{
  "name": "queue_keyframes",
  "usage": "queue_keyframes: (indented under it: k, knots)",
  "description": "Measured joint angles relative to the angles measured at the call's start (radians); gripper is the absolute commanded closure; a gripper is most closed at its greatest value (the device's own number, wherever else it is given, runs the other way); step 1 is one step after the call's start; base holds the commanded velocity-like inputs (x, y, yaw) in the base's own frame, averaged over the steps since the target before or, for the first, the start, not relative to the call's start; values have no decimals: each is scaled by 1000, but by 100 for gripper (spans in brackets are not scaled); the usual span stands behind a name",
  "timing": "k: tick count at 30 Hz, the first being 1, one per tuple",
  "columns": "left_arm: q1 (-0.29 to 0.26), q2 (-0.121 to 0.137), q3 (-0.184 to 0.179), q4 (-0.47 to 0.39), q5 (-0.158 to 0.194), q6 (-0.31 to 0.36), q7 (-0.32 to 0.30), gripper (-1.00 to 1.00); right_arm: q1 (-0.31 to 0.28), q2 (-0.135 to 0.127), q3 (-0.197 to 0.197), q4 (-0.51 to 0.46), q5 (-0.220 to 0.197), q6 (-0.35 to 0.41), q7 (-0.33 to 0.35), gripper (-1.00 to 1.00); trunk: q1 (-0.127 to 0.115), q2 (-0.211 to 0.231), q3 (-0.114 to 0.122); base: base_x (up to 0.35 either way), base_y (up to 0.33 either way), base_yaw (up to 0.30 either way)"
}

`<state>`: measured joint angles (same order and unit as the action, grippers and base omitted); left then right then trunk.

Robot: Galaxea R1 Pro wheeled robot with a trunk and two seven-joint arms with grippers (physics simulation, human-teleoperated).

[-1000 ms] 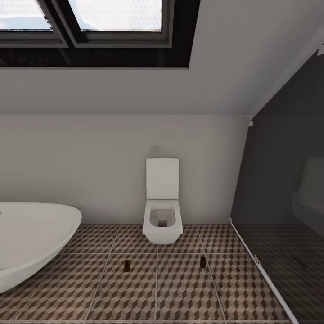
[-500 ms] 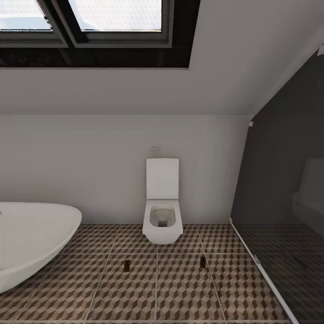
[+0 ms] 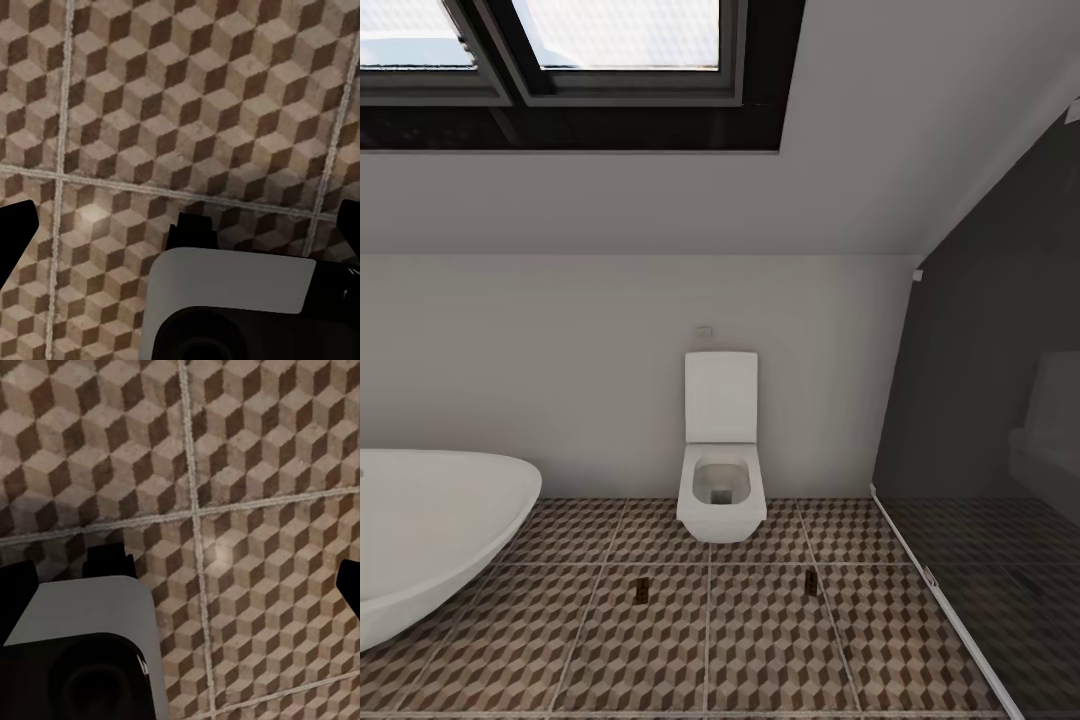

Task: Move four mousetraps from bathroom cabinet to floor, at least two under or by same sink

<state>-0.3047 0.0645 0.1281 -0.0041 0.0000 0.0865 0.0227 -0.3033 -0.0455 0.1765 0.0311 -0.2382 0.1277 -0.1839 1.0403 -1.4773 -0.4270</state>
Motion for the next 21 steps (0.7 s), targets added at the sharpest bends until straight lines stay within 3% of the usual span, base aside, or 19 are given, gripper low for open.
queue_keyframes:
  k: [21]
  knots:
    - [0,0,0,0,-1,0,0,-100,0,3,1,0,-3,0,0,-100,0,0,0,0,0,0]
